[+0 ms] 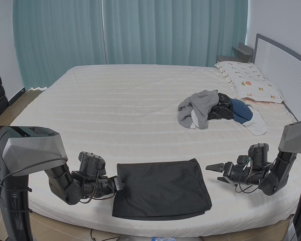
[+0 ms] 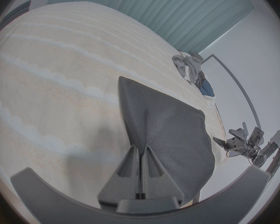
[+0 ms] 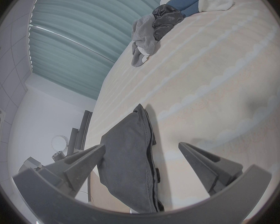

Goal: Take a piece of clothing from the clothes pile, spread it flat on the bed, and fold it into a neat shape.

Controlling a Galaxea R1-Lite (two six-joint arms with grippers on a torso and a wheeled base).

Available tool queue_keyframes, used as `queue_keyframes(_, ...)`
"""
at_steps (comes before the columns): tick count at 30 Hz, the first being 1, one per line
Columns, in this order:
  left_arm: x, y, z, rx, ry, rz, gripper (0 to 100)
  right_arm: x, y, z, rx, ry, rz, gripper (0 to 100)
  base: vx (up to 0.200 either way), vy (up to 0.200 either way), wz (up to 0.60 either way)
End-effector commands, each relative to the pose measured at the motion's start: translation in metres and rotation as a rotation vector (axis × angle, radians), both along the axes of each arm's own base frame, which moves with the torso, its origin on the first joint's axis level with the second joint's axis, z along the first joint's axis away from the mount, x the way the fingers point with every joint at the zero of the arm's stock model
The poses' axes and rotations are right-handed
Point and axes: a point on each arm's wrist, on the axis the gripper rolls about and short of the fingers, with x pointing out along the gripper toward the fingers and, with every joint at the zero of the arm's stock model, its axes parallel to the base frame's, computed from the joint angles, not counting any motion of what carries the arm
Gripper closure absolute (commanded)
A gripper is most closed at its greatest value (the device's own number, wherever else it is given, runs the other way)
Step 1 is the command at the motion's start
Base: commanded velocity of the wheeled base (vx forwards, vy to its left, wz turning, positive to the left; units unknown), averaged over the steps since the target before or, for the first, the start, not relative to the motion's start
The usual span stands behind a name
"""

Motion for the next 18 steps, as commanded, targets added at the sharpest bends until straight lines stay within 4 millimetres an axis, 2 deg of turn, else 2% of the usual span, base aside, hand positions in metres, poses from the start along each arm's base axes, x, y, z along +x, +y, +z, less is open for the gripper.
queue_keyframes(1,-0.0005,0.0009,0.0004,0.000,0.000,0.002,100,0.0005,-0.0012,0.0003,0.000,-0.002,-0.004,0,0.000,0.000,0.00)
queue_keyframes(15,-0.0017,0.0014,0.0012,0.002,-0.001,0.002,100,0.0016,-0.0010,-0.0005,0.001,-0.001,-0.005,0,0.000,0.000,0.00)
queue_keyframes(18,-0.0011,0.0028,0.0017,0.001,-0.002,0.007,100,0.0019,-0.0009,-0.0003,0.002,-0.002,-0.005,0,0.000,0.200,0.00)
